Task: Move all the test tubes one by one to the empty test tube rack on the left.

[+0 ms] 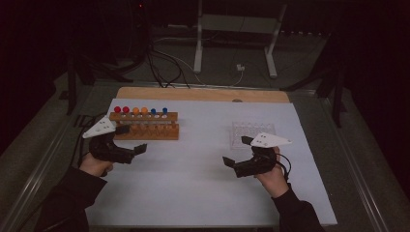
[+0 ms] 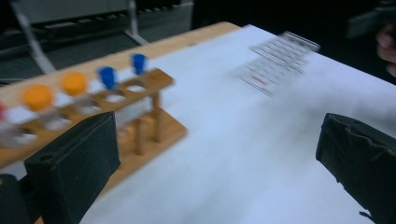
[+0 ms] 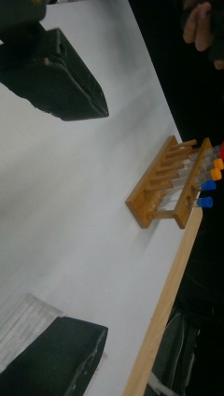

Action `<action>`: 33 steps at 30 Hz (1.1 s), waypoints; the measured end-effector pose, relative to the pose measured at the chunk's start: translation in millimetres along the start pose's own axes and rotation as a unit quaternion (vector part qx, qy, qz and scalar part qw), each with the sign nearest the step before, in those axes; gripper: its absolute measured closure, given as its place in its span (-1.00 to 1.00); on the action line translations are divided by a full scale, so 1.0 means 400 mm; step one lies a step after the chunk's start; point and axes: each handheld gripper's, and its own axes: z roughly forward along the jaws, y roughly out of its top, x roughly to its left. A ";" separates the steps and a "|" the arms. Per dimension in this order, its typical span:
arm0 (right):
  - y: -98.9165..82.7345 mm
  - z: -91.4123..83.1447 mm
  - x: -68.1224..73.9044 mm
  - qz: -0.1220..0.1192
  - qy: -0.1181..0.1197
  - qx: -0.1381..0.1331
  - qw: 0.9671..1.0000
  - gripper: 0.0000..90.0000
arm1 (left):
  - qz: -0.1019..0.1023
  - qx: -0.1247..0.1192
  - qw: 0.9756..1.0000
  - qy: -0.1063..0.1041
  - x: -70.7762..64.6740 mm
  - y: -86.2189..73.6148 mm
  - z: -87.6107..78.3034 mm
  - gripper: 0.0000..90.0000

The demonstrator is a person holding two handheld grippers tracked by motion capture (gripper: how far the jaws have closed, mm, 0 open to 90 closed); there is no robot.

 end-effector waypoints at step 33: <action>-0.071 -0.009 -0.004 -0.008 -0.007 0.014 1.000 -1.00 | 0.056 0.037 0.996 -0.057 -0.168 -0.185 0.132 -0.99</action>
